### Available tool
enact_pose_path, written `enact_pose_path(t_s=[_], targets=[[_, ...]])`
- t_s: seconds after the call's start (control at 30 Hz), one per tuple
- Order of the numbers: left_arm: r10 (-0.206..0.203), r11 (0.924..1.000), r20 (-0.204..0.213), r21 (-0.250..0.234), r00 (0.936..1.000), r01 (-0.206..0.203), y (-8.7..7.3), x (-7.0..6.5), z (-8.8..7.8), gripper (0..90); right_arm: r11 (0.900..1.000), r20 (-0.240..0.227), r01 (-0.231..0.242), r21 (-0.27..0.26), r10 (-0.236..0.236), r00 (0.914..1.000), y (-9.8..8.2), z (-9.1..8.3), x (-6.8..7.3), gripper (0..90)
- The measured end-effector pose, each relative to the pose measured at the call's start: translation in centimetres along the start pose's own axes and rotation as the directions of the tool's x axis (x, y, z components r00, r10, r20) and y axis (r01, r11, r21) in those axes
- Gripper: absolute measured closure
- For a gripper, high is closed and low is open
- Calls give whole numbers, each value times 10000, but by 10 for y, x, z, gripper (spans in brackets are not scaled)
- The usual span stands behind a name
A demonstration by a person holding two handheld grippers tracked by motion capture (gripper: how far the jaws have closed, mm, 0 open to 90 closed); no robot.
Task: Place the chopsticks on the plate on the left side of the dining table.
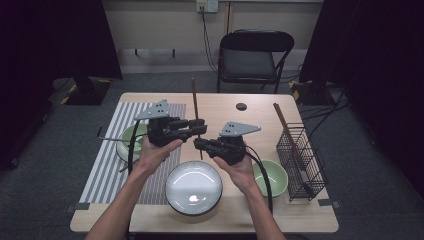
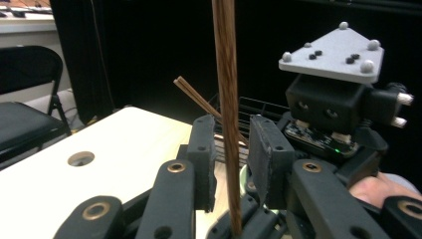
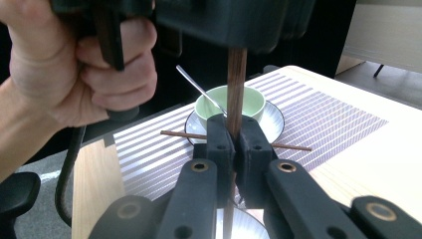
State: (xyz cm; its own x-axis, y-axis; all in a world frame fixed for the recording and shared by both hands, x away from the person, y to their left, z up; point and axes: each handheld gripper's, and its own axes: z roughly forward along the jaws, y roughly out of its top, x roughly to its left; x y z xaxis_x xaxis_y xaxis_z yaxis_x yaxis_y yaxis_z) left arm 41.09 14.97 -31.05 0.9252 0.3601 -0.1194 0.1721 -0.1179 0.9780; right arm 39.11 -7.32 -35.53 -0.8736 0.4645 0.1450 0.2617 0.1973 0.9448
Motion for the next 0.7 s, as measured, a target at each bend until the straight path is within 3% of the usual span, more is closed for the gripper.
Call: enact_pose_path(t_s=[0.17, 0.47, 0.6, 0.7], targets=[[92, 9999, -148, 86, 9998, -90, 1, 2, 0, 744, 10000, 141, 67, -54, -66, 9999, 0, -4, 2, 861], [-44, 9999, -322, 111, 9995, 48, 0, 6, -1, 677, 9999, 320, -52, -91, 55, 9995, -1, -13, 3, 861], [-216, 9997, -492, 101, 9986, 221, -1, 8, 0, 625, 10000, 317, -76, -47, 77, 9995, 0, -19, 1, 861], [-481, 9988, -713, 90, 9963, 489, -1, 9, 0, 520, 9999, 200, -85, -106, 87, 9998, 1, -23, 0, 860]])
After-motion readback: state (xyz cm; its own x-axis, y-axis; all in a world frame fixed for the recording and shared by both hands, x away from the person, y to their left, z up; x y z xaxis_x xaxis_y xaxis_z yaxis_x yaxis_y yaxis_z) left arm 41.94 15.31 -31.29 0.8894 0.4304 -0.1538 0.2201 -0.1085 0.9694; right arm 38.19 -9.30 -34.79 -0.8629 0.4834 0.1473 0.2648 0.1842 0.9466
